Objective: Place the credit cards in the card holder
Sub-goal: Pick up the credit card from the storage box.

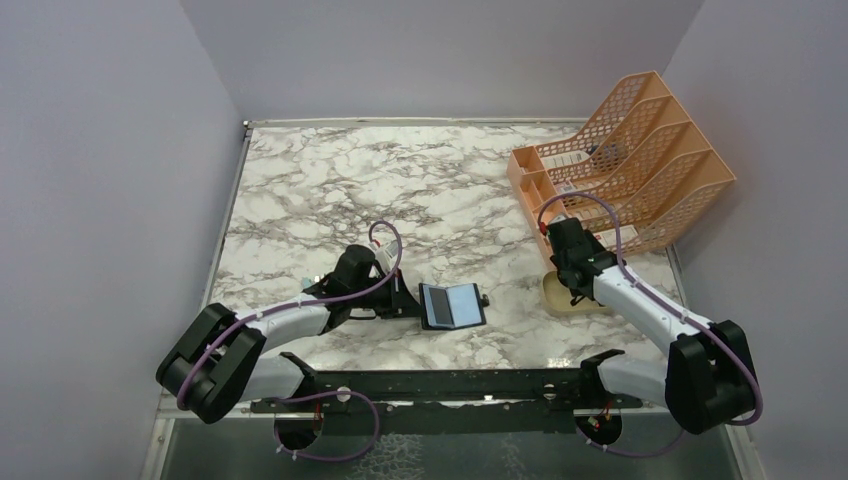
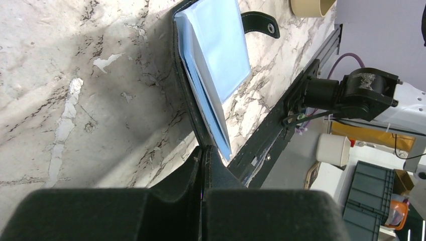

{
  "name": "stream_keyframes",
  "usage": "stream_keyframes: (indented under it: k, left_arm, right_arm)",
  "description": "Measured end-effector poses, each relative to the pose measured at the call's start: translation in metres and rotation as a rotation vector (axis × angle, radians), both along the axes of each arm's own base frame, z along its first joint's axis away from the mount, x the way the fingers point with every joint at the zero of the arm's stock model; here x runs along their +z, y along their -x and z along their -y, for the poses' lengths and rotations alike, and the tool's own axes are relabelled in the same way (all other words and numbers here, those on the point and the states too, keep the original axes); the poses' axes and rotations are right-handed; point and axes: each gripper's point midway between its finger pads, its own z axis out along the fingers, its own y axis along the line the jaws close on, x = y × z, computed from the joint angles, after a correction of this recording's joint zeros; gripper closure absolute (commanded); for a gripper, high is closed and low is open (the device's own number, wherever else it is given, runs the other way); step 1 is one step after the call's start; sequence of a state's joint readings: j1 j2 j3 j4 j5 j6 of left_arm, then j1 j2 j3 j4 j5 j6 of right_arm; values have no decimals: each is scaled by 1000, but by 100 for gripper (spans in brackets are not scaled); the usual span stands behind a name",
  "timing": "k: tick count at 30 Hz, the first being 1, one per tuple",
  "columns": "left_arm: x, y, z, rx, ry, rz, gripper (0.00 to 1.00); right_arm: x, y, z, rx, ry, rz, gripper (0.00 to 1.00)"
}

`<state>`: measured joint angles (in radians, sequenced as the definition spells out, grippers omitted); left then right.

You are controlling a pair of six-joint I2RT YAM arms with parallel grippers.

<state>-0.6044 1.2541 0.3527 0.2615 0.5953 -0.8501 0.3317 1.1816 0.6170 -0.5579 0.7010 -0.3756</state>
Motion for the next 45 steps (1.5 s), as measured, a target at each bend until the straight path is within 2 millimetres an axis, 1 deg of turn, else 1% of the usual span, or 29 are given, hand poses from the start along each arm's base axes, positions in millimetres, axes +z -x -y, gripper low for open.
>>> stream_keyframes:
  k: [10, 13, 22, 31, 41, 45]
  left_arm:
    - [2, 0, 0, -3, 6, 5, 100]
    - [3, 1, 1, -4, 8, 4, 100]
    - [3, 1, 1, -4, 11, 2, 100]
    - [7, 1, 1, -6, 19, 10, 100]
    - [7, 1, 1, -6, 19, 11, 100]
    - [7, 1, 1, -6, 19, 11, 100]
  right_arm:
    - [-8, -2, 0, 12, 16, -18, 49]
    - [-11, 0, 2, 9, 33, -33, 52]
    - [-14, 2, 8, 8, 82, -53, 53]
    - [-17, 2, 8, 8, 86, -65, 65]
    - [-15, 2, 8, 9, 85, -56, 69]
    - [-14, 1, 8, 9, 82, -50, 73]
